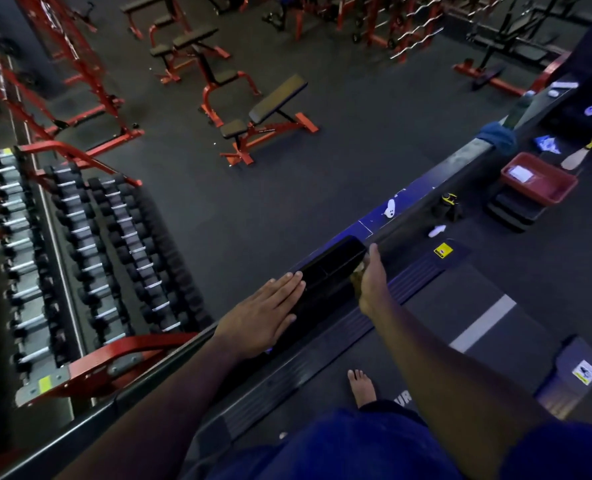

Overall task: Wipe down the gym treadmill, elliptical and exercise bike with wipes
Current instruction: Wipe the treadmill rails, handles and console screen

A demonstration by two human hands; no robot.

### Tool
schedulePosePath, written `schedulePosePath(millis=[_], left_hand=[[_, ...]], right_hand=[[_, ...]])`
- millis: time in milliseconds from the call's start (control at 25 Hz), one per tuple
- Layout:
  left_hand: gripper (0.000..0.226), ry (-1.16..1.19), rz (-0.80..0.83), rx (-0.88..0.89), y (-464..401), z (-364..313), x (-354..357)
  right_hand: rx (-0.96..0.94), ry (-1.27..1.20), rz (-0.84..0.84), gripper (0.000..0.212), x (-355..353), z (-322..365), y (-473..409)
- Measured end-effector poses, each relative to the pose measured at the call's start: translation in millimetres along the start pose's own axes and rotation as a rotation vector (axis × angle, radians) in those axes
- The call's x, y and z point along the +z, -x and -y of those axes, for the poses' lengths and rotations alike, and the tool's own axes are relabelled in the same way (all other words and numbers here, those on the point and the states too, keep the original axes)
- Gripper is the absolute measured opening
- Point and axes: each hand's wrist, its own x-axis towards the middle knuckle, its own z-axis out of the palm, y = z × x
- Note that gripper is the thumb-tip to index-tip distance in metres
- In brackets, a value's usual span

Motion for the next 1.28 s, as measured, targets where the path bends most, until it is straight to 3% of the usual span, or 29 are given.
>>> schedulePosePath(millis=[120, 280, 400, 600, 720, 800, 920, 1120, 1280], left_hand=[[0.060, 0.004, 0.003, -0.002, -0.2, -0.4, -2.5], [0.060, 0.025, 0.017, -0.003, 0.9, -1.4, -5.4], [0.060, 0.035, 0.022, -0.005, -0.6, -1.7, -6.0], [0.060, 0.039, 0.018, 0.003, 0.4, -1.0, -4.1], [0.060, 0.055, 0.007, 0.003, 5.4, 0.4, -4.8], [0.061, 0.059, -0.012, 0.006, 21.2, 4.9, -2.9], [0.062, 0.041, -0.011, 0.019, 52.2, 16.0, 0.6], [0.063, 0.084, -0.039, -0.030, 90.1, 21.7, 1.7], [0.062, 0.089, -0.104, -0.054, 111.4, 25.0, 9.7]], right_hand=[[0.097, -0.181, 0.025, 0.068, 8.0, -13.2, -4.3], [0.123, -0.163, 0.020, 0.073, 9.7, -21.8, -11.9], [-0.031, -0.007, 0.072, 0.070, 1.0, 5.2, -20.9], [-0.355, 0.412, 0.176, 0.042, -6.7, 39.1, -11.2], [-0.403, 0.377, 0.019, 0.038, -8.6, 13.2, -3.4], [-0.320, 0.247, -0.067, 0.039, -9.3, -3.4, 0.3], [-0.213, 0.203, -0.100, 0.035, -17.2, -5.7, -0.5], [-0.197, 0.230, -0.130, 0.015, -21.6, -1.9, 11.7], [-0.227, 0.158, -0.254, 0.015, -6.4, -1.4, 7.1]])
